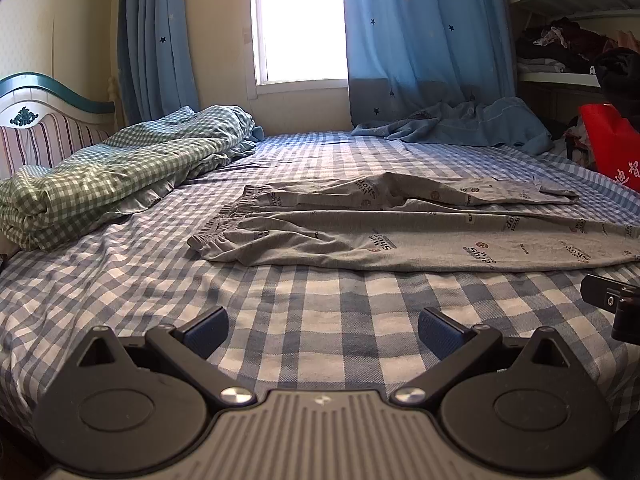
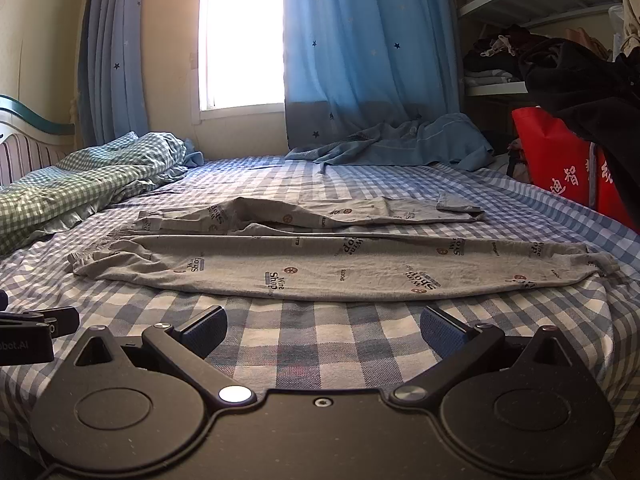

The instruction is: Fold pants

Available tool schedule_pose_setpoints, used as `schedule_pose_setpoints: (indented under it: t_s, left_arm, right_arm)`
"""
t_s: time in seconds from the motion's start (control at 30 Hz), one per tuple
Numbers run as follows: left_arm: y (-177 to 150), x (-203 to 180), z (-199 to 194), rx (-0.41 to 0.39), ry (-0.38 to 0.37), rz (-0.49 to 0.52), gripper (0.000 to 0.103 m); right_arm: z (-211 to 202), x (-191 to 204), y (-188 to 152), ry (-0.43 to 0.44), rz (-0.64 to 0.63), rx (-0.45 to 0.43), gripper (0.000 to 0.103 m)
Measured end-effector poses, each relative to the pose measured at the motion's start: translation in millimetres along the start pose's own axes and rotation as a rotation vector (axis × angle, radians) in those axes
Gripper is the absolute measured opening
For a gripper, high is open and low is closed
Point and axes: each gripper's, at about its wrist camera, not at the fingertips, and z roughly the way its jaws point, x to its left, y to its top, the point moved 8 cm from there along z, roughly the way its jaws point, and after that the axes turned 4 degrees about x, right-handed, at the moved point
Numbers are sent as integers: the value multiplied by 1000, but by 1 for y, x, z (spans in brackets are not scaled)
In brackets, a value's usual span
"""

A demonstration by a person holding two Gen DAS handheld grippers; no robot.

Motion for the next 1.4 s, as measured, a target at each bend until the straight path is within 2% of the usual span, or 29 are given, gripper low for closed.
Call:
schedule_pose_setpoints:
  t_s: [0.4, 0.57, 0.67, 0.8, 0.97, 1.03, 1.1, 1.2, 1.3, 1.4]
  left_arm:
    - [-2, -1, 10, 27, -1, 4, 103]
    - [4, 1, 25, 66, -50, 2, 103]
    - [22, 11, 45, 86, -87, 4, 103]
    - [75, 39, 78, 27, -58, 56, 103]
    - [157, 75, 154, -20, 76, 227, 103]
    - [186, 88, 196, 8, 118, 264, 103]
    - [213, 100, 243, 55, 132, 256, 103]
    - [240, 110, 310, 105, 121, 272, 103]
    - [252, 113, 374, 155, 66, 330, 102]
    - [253, 107, 413, 169, 9, 415, 102]
  right_arm:
    - [9, 1, -4, 1, 0, 22, 103]
    - [16, 3, 2, 22, -38, -15, 102]
    - [27, 6, 21, 57, -135, -49, 102]
    - [59, -3, 63, 155, -231, -64, 103]
    - [143, -41, 130, 253, -307, -2, 103]
    - [189, -59, 155, 255, -338, 26, 103]
    - [238, -78, 175, 247, -348, 61, 103]
    - [324, -100, 198, 274, -352, 162, 102]
    - [398, -103, 212, 373, -348, 266, 102]
    - [450, -88, 221, 475, -362, 334, 97]
